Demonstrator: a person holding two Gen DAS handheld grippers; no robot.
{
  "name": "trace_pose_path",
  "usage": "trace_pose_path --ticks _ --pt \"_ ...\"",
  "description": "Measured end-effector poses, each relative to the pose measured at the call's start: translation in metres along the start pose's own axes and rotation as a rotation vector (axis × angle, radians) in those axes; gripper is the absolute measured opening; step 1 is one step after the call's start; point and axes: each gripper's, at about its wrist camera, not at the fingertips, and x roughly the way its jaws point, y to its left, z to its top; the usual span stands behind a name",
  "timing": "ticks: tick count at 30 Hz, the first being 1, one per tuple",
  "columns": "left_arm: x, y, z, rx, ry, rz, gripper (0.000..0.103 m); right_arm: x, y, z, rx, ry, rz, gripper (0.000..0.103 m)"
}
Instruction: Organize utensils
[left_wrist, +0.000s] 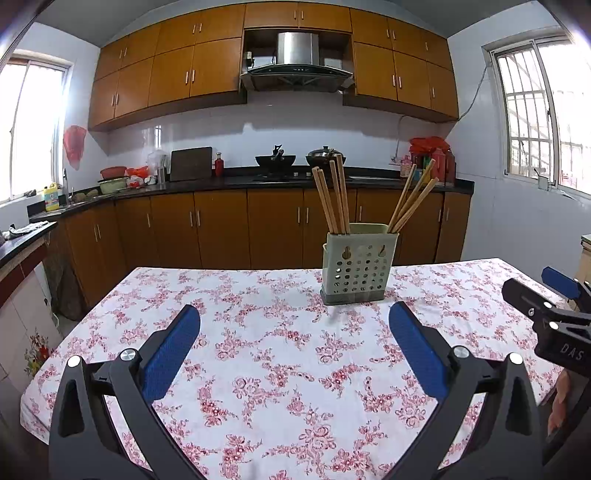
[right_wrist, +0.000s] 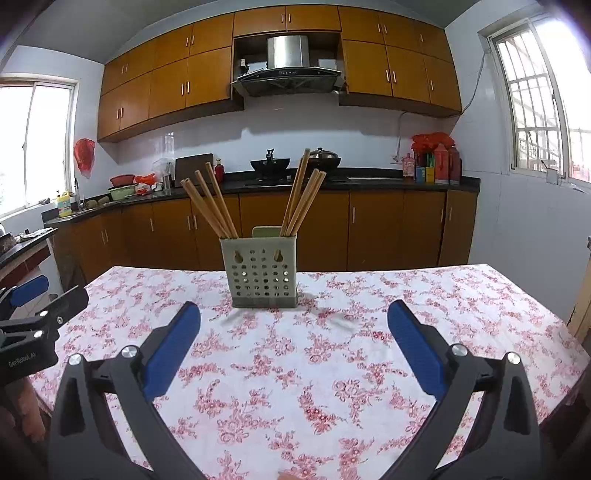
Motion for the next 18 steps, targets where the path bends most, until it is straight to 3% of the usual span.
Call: trace_pose_path --ticks 18 --pt "-0.001 -0.003 -0.019 -0.018 0.042 0.003 0.101 0.002 0.003 -0.021 -0.010 0.027 -0.006 0.099"
